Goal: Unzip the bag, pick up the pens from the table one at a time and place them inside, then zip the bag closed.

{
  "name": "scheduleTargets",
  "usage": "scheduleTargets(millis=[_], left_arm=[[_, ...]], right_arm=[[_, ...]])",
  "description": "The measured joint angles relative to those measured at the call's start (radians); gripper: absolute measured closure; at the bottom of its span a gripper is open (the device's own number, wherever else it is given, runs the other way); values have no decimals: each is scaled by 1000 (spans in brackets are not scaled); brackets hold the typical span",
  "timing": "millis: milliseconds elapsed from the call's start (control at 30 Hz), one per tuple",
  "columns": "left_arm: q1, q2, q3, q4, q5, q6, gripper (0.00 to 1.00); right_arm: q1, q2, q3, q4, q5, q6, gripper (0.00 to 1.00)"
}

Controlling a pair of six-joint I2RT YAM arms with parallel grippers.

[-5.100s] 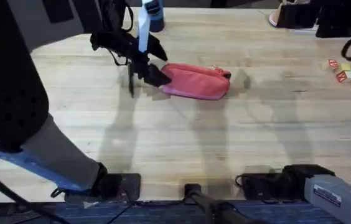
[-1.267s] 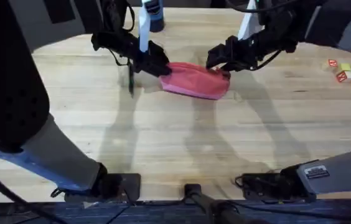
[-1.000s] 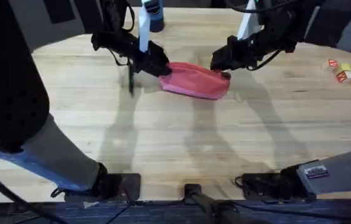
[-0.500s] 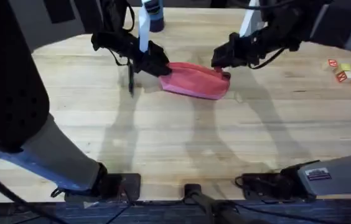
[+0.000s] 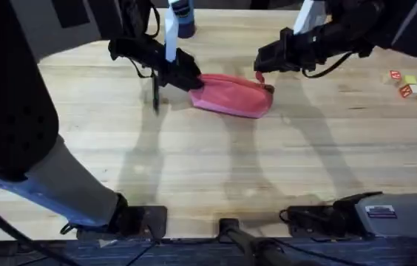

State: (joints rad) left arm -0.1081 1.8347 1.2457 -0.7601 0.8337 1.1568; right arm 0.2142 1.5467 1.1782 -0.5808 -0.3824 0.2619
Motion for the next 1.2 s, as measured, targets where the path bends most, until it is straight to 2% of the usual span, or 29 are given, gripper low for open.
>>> scheduleTargets(millis=[167, 500, 1200], left_arm=[[0, 0, 0, 0, 0, 0, 959], [0, 0, 0, 0, 0, 0, 959], [7, 0, 0, -2, -3, 0, 959]], right_arm=[[8, 0, 0, 12, -24, 0, 968], [171, 31, 0, 178, -71, 0, 970], [336, 182, 0, 539, -77, 127, 971]])
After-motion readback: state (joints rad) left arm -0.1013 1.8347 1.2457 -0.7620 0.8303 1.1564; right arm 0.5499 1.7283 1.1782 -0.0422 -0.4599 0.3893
